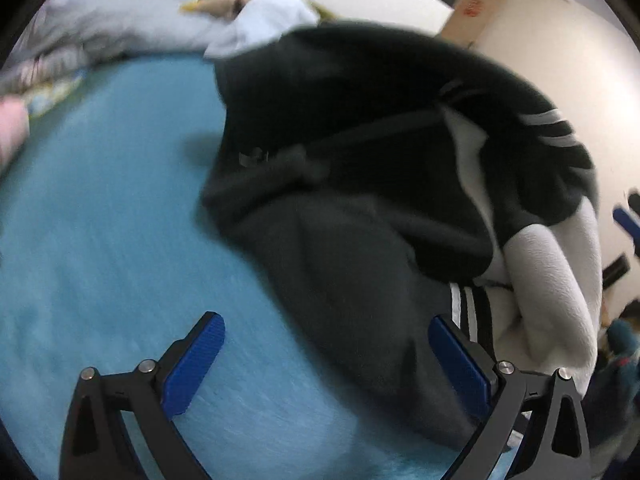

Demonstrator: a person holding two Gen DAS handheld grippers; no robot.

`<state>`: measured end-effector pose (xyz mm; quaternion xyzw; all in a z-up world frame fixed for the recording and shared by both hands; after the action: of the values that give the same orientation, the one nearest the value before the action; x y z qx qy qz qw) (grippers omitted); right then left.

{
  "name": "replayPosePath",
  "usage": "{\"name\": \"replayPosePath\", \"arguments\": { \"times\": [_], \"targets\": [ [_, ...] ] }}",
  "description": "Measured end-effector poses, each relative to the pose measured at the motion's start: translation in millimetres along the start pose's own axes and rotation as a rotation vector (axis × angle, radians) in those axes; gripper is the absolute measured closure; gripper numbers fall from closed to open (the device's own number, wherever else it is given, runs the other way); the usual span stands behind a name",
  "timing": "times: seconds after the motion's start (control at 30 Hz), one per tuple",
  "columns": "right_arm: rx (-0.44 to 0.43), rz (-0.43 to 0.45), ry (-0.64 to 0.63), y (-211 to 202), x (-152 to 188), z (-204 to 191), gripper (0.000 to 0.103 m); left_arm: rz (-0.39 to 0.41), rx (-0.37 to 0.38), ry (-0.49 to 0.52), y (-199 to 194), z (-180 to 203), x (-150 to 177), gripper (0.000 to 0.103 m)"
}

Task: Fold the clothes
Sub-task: 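Lift the hoodie with the right gripper and carry it over the open sheet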

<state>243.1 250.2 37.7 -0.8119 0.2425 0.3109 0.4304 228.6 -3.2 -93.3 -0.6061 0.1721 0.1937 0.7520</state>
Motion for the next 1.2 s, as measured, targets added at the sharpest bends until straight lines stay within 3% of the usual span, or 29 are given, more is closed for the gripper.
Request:
{"name": "replayPosePath", "arguments": {
  "times": [0.2,0.27,0.43,0.53,0.63,0.8,0.97,1.2],
  "targets": [
    [-0.021,-0.076,-0.135,43,4,-25,0.056,-0.018,-0.006,-0.070,-2,2,1,0.001],
    [-0.009,-0.102,-0.212,61,1,-37,0.049,-0.022,-0.008,-0.078,-3,3,1,0.001],
    [0.134,-0.143,-0.408,103,-6,-44,0.047,-0.034,0.004,-0.083,-5,9,2,0.005],
    [0.191,-0.141,-0.438,115,-13,-39,0.047,-0.036,0.009,-0.088,-5,13,0,0.006],
    [0.183,-0.112,-0.394,114,-26,-34,0.049,-0.042,0.019,-0.085,-7,17,-1,0.009],
    [0.213,-0.035,-0.262,94,-54,-11,0.091,-0.043,0.051,-0.107,-12,16,-2,0.015],
    [0.258,0.086,-0.129,49,-77,21,0.096,-0.027,0.050,-0.109,-16,17,-2,0.017],
    [0.315,0.261,0.026,-26,-105,62,0.096,0.048,-0.017,-0.003,-17,36,-6,0.015]
  ]
}}
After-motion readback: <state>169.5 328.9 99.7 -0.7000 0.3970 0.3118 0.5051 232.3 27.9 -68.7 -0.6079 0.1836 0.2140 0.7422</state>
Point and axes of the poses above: each gripper's, at about its wrist camera, not at the fingertips, and y roughly the way its jaws point, z to its right, x to its underside, the point moved 9 cm from there along y, roughly the way its jaws point, and after that the axes turned 12 degrees about -x, right-handed, at the moved point
